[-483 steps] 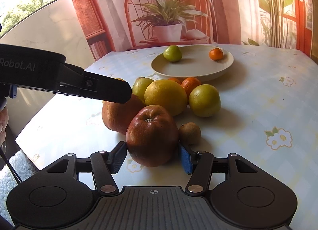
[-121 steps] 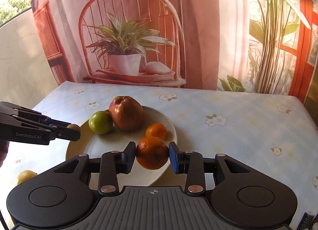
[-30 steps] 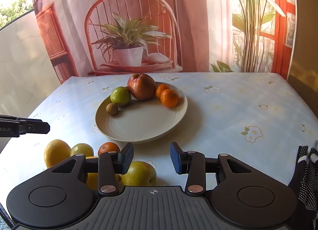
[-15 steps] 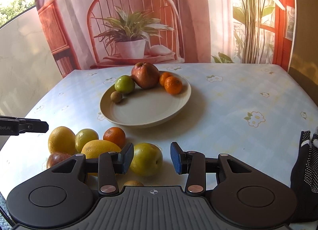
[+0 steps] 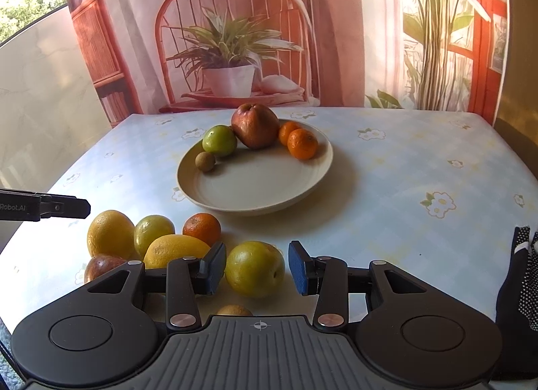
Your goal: Organize fruits
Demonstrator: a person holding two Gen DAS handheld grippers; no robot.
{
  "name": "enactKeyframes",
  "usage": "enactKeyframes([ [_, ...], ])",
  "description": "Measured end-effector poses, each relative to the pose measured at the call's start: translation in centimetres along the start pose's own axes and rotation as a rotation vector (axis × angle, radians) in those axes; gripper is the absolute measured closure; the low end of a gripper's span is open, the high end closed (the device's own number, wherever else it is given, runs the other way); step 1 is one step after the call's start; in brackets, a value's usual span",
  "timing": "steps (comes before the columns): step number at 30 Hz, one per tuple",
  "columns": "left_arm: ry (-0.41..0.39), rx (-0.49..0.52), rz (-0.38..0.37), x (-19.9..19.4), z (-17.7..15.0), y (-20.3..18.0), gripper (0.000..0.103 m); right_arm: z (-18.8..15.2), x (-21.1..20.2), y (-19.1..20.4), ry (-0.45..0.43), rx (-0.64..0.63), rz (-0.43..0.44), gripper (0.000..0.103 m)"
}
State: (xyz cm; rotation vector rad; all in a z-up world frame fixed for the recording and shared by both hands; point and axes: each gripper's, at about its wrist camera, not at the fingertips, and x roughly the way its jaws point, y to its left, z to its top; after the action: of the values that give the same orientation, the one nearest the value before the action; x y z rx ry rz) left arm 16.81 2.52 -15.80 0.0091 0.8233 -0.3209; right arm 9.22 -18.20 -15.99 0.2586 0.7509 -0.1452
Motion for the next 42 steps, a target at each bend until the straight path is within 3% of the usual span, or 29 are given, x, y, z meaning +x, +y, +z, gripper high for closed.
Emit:
enactKeyframes([
  [8, -0.003, 0.0, -0.016, -0.4, -0.3, -0.3, 0.075, 0.0, -0.3, 0.7, 0.001, -0.012, 0.016, 0.065],
  [20, 0.004, 0.021, -0.1, -0.5, -0.8, -1.6, 0.075, -1.3, -1.6, 2.2, 0.008, -0.027, 0.033, 0.065],
  [24, 0.038, 0.024, -0.123, 0.1, -0.5, -2.0, 0.075, -2.2, -1.8, 2.1, 0.014, 0.006, 0.038, 0.065],
  [32, 0.086, 0.05, -0.119, 1.5, -1.2, -2.8, 0.075, -3.8, -2.6, 2.5, 0.03, 0.016, 0.063, 0.065],
  [42, 0.085, 0.034, -0.146, 0.1, -2.3, -2.6, 0.075, -4.9, -3.2, 3.1, 0.044, 0.017, 0.108, 0.065],
])
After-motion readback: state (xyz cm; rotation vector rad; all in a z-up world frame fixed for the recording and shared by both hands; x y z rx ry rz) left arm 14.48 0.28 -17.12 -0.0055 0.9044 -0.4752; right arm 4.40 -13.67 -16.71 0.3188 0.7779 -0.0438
